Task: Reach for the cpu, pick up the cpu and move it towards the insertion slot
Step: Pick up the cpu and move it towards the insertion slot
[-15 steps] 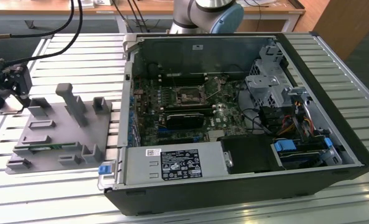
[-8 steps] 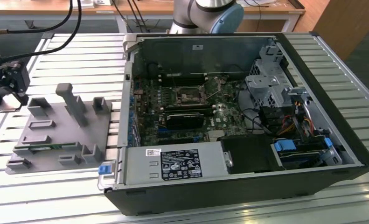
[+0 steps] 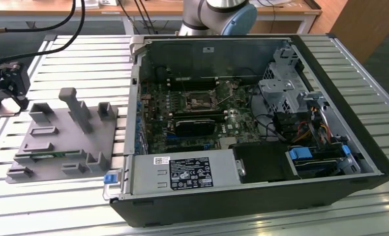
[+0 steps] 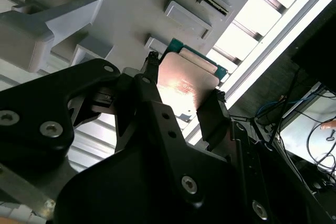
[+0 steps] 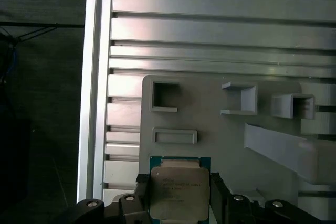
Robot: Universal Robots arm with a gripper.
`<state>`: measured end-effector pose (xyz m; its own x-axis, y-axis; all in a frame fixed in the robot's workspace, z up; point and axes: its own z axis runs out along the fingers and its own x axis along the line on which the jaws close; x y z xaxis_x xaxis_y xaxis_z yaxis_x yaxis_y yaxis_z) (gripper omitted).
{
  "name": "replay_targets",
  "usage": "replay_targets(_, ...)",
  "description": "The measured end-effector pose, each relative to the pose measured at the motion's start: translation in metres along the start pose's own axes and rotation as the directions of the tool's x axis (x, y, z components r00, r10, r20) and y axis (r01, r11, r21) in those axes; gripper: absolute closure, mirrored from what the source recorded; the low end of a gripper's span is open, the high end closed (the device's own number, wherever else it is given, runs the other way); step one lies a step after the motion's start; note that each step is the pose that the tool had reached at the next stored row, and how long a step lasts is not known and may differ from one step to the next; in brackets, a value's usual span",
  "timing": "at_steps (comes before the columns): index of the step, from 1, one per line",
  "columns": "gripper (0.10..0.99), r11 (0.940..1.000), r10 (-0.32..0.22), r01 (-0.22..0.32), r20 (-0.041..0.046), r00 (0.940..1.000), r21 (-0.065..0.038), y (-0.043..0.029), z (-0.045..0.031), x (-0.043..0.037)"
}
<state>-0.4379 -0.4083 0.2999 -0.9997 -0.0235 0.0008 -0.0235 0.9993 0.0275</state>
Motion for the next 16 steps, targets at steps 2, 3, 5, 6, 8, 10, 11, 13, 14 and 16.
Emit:
replay_targets(2,0.541,1.0000,0.000,0.000,-0.0001,1.0000,0.001,0.0000,-0.0011,0.0000)
replay_targets(3,0.541,1.0000,0.000,0.000,-0.0001,1.0000,0.001,0.0000,-0.0015,0.0000)
replay_targets(5,0.541,1.0000,0.000,0.000,-0.0003,1.0000,0.002,0.0002,-0.0037,0.0000)
replay_targets(6,0.541,1.0000,0.000,0.000,-0.0002,1.0000,0.002,0.0002,-0.0051,0.0000)
replay_targets(8,0.541,1.0000,0.000,0.000,-0.0001,1.0000,0.002,0.0003,-0.0100,0.0000)
replay_targets(10,0.541,1.0000,0.000,0.000,0.0000,1.0000,0.003,0.0005,-0.0152,0.0000)
replay_targets(11,0.541,1.0000,0.000,0.000,-0.0001,1.0000,0.003,0.0006,-0.0184,0.0000)
replay_targets(13,0.541,1.0000,0.000,0.000,-0.0002,1.0000,0.003,0.0008,-0.0267,0.0000)
replay_targets(14,0.541,1.0000,0.000,0.000,-0.0002,1.0000,0.003,0.0009,-0.0306,0.0000)
replay_targets(16,0.541,1.0000,0.000,0.000,0.0000,1.0000,0.004,0.0011,-0.0381,0.0000)
